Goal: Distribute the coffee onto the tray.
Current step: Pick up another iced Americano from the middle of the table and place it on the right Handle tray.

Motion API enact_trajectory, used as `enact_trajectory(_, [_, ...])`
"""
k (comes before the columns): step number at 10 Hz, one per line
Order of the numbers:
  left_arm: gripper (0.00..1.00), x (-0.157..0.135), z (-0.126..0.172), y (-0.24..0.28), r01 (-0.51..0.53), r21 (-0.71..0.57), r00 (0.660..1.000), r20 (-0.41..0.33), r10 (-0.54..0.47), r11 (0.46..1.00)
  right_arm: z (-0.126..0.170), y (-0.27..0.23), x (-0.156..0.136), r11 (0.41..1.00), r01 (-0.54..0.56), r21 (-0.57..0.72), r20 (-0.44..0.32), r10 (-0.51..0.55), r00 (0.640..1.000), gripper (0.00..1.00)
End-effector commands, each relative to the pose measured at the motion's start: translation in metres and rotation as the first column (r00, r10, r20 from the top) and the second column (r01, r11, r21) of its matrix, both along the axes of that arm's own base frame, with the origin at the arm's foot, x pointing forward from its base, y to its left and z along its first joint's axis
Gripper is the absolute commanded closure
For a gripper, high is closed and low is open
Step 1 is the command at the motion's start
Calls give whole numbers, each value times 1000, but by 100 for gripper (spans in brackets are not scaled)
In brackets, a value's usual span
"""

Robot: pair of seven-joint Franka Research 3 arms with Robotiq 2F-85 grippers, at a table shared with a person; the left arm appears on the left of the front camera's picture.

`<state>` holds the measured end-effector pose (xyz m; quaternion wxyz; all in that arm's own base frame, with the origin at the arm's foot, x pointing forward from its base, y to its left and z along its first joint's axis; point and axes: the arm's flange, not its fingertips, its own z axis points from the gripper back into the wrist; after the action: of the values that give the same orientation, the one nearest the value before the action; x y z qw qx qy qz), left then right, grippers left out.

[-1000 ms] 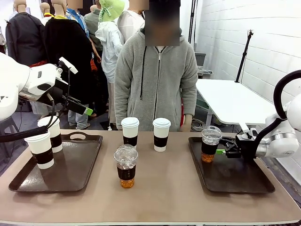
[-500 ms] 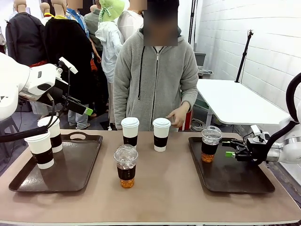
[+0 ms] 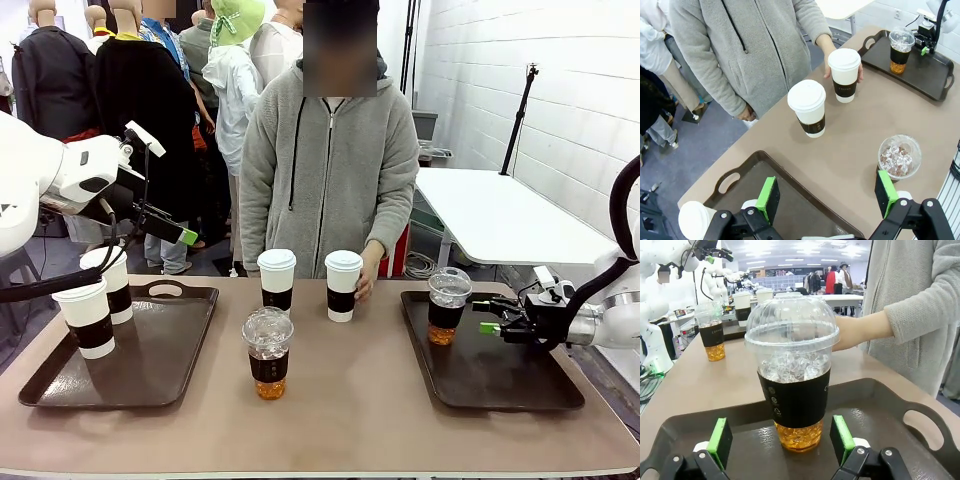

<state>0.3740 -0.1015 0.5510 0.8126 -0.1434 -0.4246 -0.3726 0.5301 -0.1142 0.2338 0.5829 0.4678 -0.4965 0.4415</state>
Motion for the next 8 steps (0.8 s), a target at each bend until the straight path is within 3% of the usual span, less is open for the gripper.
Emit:
enact_trajectory(1, [0, 1, 0, 1, -5, 0, 1000, -2, 5, 1000, 0, -1, 2, 1000, -2, -3, 2, 2, 1000, 0])
enact_trajectory(8, [0, 1, 0, 1, -5, 0, 1000, -2, 5, 1000, 0, 0, 0, 1000, 0, 0, 0, 0, 1000, 0])
